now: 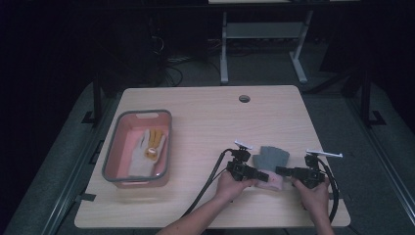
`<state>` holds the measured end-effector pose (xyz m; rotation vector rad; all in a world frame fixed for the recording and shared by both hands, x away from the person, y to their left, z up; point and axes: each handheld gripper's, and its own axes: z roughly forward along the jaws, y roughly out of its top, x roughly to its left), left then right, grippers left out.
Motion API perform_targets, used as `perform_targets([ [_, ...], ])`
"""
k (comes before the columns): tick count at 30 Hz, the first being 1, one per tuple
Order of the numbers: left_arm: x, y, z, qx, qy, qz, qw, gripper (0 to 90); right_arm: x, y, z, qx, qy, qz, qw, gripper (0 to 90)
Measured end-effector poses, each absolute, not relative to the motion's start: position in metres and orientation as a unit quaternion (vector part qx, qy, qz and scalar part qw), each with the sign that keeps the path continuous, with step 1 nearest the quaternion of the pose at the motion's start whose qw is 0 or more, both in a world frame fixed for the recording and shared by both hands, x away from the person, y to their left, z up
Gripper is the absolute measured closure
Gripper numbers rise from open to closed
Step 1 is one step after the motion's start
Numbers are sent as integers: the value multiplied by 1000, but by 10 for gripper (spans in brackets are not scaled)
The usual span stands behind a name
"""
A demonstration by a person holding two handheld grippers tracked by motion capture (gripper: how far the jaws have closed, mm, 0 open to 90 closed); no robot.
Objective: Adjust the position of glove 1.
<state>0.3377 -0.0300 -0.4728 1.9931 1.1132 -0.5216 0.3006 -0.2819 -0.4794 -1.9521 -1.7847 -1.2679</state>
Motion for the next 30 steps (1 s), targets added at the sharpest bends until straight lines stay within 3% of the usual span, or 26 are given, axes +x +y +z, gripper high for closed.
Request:
perform_targets([
  [30, 327, 7, -464, 779, 419, -205, 420, 600, 294, -257, -462, -614, -628, -464, 117, 776],
])
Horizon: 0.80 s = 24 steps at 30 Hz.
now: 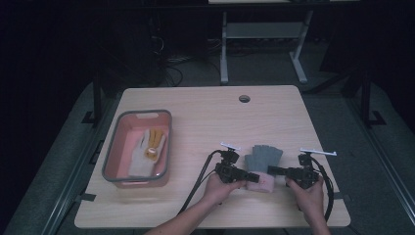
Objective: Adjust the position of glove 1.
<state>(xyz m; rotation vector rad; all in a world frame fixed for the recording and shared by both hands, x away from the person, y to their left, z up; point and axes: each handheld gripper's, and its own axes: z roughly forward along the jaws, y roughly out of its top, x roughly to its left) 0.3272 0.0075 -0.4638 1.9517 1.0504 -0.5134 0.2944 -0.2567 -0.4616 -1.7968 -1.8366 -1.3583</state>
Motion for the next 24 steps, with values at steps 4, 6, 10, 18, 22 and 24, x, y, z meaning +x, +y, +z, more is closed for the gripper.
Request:
perform_targets([
  [4, 325, 14, -461, 778, 418, -203, 422, 601, 294, -251, -459, -606, -634, -467, 117, 775],
  [6, 324, 18, -459, 776, 422, -203, 423, 602, 294, -247, -458, -604, -635, -468, 116, 775],
  [10, 323, 26, -458, 775, 418, -201, 430, 604, 294, -241, -455, -597, -639, -471, 115, 776],
  [18, 319, 40, -454, 774, 416, -199, 434, 604, 293, -229, -450, -583, -652, -470, 117, 775],
  [22, 317, 48, -453, 773, 416, -197, 437, 603, 294, -222, -447, -577, -661, -465, 119, 776],
  [24, 316, 51, -452, 772, 416, -196, 440, 603, 294, -218, -447, -574, -666, -462, 118, 776],
])
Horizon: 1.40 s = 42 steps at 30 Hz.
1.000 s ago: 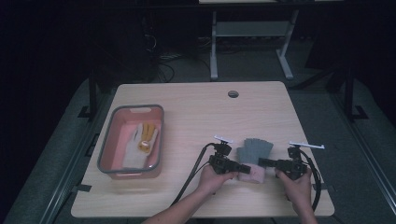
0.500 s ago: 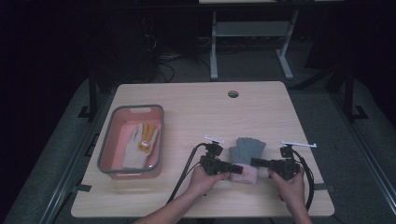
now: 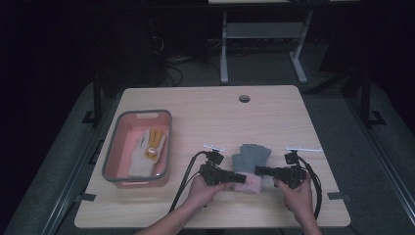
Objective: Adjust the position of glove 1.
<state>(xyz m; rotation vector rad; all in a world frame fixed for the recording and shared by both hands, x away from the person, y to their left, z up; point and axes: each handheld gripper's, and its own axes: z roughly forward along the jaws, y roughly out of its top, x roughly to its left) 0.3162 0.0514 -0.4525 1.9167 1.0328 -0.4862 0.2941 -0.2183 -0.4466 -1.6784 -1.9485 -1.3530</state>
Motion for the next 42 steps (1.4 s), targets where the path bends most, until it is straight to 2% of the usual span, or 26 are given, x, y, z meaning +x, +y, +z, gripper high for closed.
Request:
perform_targets([
  [42, 316, 119, -427, 762, 429, -172, 453, 614, 319, -158, -428, -534, -691, -463, 154, 776],
])
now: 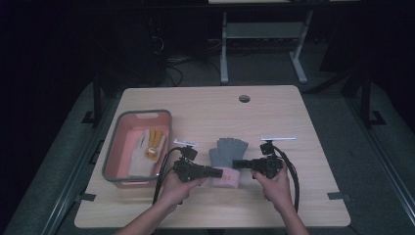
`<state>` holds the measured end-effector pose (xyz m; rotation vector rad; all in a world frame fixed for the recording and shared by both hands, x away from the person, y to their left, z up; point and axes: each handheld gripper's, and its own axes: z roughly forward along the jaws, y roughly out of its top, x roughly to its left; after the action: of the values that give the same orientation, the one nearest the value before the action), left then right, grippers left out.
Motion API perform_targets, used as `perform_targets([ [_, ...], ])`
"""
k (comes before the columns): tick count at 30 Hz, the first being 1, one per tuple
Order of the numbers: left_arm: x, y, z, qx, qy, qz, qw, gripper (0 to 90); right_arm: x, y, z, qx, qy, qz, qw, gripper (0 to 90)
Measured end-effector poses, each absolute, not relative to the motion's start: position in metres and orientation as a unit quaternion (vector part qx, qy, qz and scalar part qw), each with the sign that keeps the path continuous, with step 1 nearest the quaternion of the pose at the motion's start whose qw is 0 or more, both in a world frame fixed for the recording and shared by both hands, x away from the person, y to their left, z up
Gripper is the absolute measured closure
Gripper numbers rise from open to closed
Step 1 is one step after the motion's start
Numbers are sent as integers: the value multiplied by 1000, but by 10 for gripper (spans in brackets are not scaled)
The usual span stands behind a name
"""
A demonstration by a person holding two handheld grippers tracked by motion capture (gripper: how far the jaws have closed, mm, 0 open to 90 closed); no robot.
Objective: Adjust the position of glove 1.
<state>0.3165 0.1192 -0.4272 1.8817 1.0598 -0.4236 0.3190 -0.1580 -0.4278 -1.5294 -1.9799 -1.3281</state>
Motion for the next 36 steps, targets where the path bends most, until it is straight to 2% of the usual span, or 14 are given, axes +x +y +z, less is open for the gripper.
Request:
perform_targets([
  [36, 331, 153, -383, 757, 428, -143, 473, 618, 348, -128, -385, -502, -704, -477, 158, 776],
])
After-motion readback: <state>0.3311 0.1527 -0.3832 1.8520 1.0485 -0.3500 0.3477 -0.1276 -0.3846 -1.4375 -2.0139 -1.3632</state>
